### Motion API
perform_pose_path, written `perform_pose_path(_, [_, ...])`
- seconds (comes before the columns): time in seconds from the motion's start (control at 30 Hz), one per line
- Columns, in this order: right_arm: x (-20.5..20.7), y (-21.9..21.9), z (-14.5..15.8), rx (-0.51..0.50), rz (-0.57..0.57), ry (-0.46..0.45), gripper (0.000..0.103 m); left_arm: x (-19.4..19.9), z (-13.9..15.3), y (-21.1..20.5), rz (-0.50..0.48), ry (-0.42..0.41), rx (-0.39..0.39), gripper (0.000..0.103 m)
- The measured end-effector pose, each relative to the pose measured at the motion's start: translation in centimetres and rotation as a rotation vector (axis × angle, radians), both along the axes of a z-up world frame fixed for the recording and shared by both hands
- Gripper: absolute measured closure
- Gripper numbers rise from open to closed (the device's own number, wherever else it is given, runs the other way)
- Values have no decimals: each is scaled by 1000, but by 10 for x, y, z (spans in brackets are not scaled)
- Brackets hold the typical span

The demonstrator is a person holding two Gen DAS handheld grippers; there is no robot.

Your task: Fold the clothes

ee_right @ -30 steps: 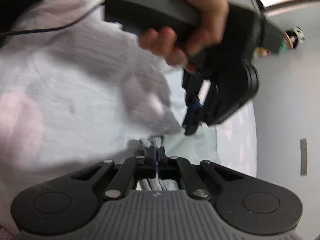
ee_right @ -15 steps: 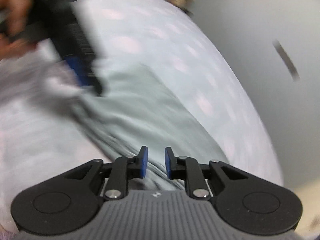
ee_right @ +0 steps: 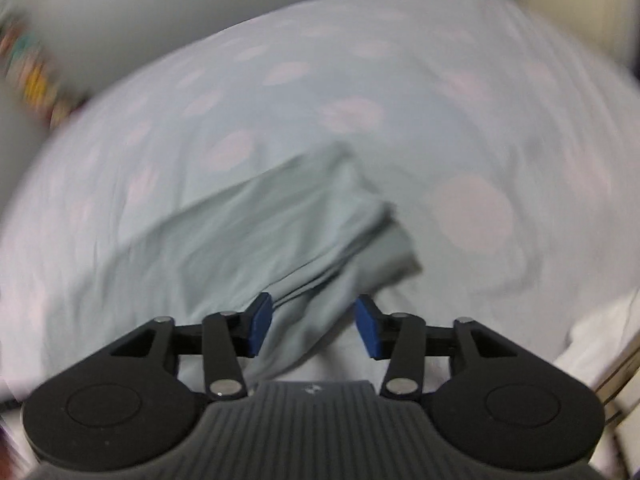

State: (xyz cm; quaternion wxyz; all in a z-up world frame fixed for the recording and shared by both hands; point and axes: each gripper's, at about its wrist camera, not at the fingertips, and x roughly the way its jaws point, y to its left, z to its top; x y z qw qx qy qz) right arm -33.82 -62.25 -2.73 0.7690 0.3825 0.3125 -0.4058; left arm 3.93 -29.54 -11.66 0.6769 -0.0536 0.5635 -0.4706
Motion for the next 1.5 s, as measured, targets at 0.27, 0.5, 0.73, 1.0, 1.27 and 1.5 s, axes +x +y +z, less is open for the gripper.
perform_pose_path(0.27, [-17, -45, -49, 197, -193, -208, 42, 4, -5, -1, 10, -3, -8, 75])
perform_pose_path(0.5, [-24, -50, -62, 188, -242, -311, 50, 4, -6, -3, 33, -30, -9, 93])
perform_pose_path(0.73, [-15, -46, -46, 122, -230, -258, 78, 2, 17, -3, 26, -96, -17, 97])
perform_pose_path(1.0, [5, -5, 21, 48, -127, -243, 80, 14, 87, 28, -19, -263, 19, 98])
perform_pose_path(1.27, [36, 92, 43, 97, 42, -327, 80, 29, 132, 142, 25, -379, 130, 98])
perform_pose_path(1.5, [50, 181, 24, 102, 125, -375, 80, 34, 121, 205, 107, -359, 213, 98])
